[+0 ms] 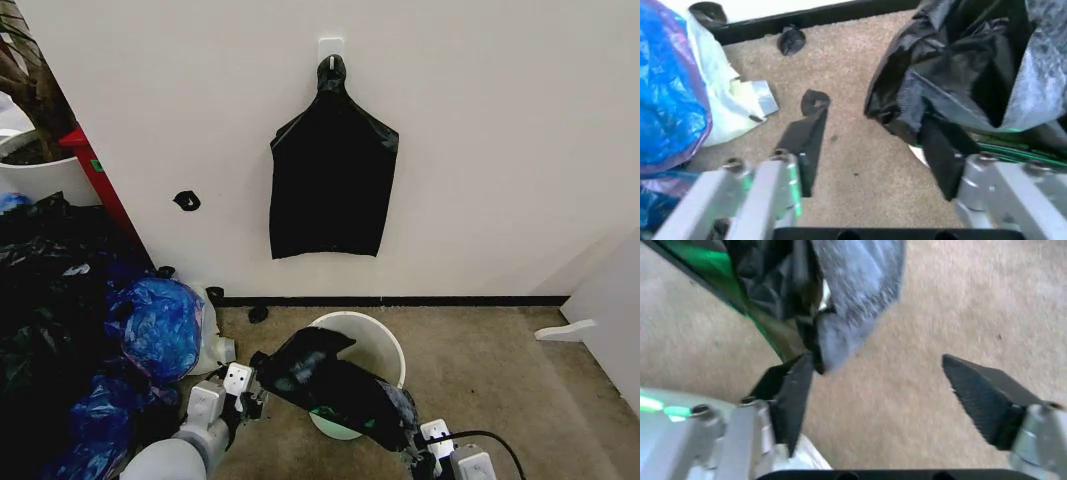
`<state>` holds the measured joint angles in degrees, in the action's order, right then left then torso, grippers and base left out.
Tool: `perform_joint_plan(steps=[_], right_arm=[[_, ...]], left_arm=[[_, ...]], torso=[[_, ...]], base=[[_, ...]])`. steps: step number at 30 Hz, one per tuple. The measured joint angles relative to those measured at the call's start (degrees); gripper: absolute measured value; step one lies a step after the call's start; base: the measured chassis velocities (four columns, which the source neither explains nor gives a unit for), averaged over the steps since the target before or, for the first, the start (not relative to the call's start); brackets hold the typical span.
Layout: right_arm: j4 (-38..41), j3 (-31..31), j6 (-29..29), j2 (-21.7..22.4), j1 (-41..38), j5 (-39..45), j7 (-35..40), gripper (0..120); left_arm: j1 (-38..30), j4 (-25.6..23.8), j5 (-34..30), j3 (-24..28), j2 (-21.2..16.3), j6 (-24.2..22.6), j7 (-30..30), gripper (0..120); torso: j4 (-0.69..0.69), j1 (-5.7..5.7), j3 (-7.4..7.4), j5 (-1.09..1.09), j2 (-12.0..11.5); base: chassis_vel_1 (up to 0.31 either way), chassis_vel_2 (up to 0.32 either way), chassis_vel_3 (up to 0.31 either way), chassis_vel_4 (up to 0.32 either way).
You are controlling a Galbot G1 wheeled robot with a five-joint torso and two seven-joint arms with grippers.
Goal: Place the garbage bag over the trash bin.
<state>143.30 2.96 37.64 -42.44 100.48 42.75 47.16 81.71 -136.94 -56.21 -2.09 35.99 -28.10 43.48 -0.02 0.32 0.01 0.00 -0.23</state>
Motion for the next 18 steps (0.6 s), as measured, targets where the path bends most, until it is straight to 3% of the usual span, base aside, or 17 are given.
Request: perform_joint_plan(steps=[2, 6, 8, 9, 12, 16, 18], right_arm=[[0.1, 0.1, 0.6, 0.1, 0.3, 0.3, 0.5, 75], [0.3, 0.6, 2.4, 0.3, 1.7, 1.3, 2.3, 91], [0.3, 1.2, -0.1, 0.5, 1.1, -2.1, 0.8, 99], [0.3, 1.2, -0.1, 0.5, 1.1, -2.1, 0.8, 99], [0.2, 2.5, -5.8, 0.3, -1.5, -6.5, -3.5, 100], [0.0, 5.2, -18.5, -0.6, -7.6, -13.2, -12.3, 100], [-0.5, 5.4, -20.2, -0.9, -9.3, -13.4, -13.5, 100]], left_arm=[[0.7, -0.4, -0.2, -0.7, 0.1, 0.0, 0.2, 61], [2.4, -2.6, -1.6, -2.7, 0.6, 0.1, 0.9, 75], [3.3, -4.9, -2.8, -3.5, 1.0, 0.4, 1.8, 88], [3.3, -4.9, -2.8, -3.5, 1.0, 0.4, 1.8, 88], [1.9, -6.2, -3.8, -3.9, 1.2, 1.2, 2.1, 97], [-1.7, -5.3, -5.4, -4.2, 1.8, 2.9, 1.2, 100], [-2.2, -5.0, -5.5, -4.4, 2.0, 3.3, 0.8, 100]], torso=[[0.00, 0.00, 0.00, 0.01, 0.0], [0.00, 0.00, 0.00, 0.01, 0.0], [0.00, 0.00, 0.00, 0.01, 0.0], [0.00, 0.00, 0.00, 0.01, 0.0], [0.01, 0.00, 0.00, 0.01, 0.0], [-0.02, 0.00, 0.00, 0.00, 0.0], [0.00, 0.00, 0.00, 0.00, 0.0]], base=[[0.000, 0.000, 0.000, 0.000], [0.000, 0.000, 0.000, 0.000], [0.000, 0.000, 0.000, 0.000], [0.000, 0.000, 0.000, 0.000], [0.000, 0.000, 0.000, 0.000], [0.000, 0.000, 0.000, 0.000], [0.000, 0.000, 0.000, 0.000]])
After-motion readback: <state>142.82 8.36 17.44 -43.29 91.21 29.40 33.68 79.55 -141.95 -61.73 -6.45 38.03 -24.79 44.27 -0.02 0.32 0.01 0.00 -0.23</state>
